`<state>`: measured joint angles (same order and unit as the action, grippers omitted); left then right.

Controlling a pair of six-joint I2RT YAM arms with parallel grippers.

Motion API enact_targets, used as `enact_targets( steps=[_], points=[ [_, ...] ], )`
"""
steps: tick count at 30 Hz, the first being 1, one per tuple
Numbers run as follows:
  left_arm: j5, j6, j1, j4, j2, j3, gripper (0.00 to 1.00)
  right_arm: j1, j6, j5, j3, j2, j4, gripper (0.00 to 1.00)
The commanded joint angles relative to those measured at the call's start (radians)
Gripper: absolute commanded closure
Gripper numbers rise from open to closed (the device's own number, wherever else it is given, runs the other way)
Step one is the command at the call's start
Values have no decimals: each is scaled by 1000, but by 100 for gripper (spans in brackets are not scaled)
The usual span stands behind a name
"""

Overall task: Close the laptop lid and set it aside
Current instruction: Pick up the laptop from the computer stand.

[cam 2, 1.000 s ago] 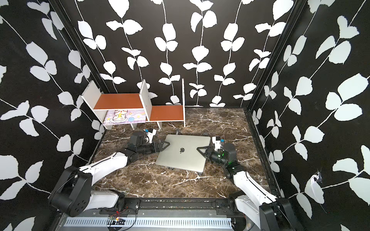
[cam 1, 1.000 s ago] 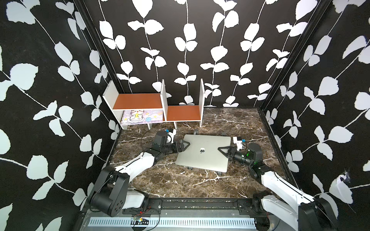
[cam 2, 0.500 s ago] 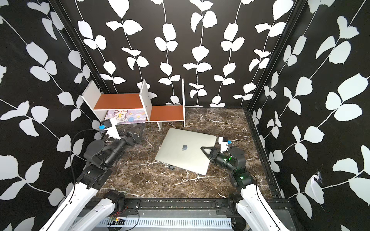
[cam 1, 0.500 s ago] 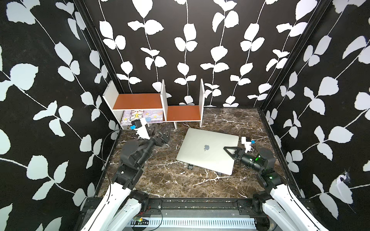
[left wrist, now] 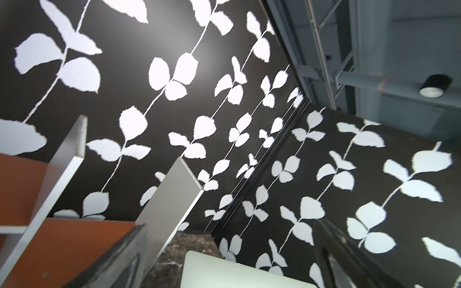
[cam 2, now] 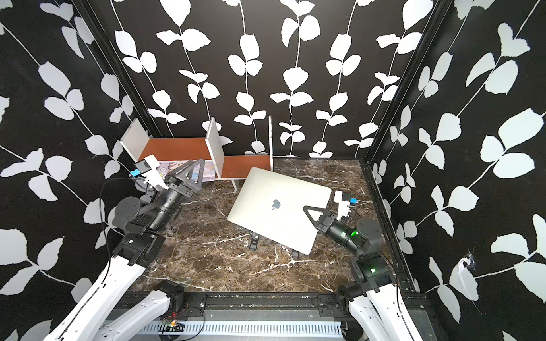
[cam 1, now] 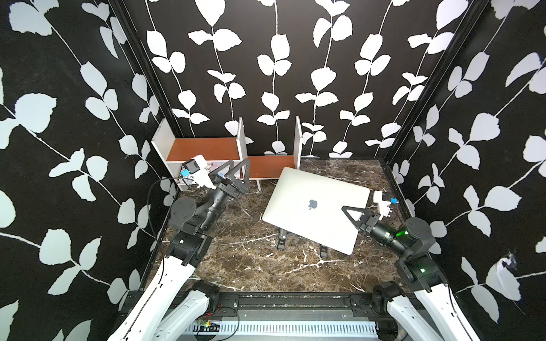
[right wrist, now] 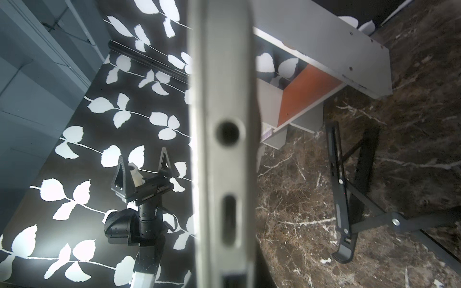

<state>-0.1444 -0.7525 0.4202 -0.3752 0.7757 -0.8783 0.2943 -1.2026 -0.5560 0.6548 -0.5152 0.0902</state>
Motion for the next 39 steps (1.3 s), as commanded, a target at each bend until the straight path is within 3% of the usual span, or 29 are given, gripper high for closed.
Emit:
enact_targets(
  steps=[1,8,12,18,22,32,39],
  points=[
    [-31,-113,4,-71,-21,19,1,-2,-53,53,101,5,-294,100],
    [-55,-377,6,-186,-90,221,1,-3,-125,157,90,-35,-464,100],
    [-47,-482,22,-307,-48,315,1,-2,-230,220,12,-84,-714,100],
    [43,-384,226,-423,84,298,1,6,-249,202,46,-200,-827,100],
    [59,-403,308,-613,211,277,3,8,-260,206,76,-240,-862,100],
    [221,-313,450,-698,398,153,10,18,-317,237,132,-329,-1001,100],
    [312,-264,502,-776,500,46,24,25,-333,263,161,-368,-1072,100]
  ],
)
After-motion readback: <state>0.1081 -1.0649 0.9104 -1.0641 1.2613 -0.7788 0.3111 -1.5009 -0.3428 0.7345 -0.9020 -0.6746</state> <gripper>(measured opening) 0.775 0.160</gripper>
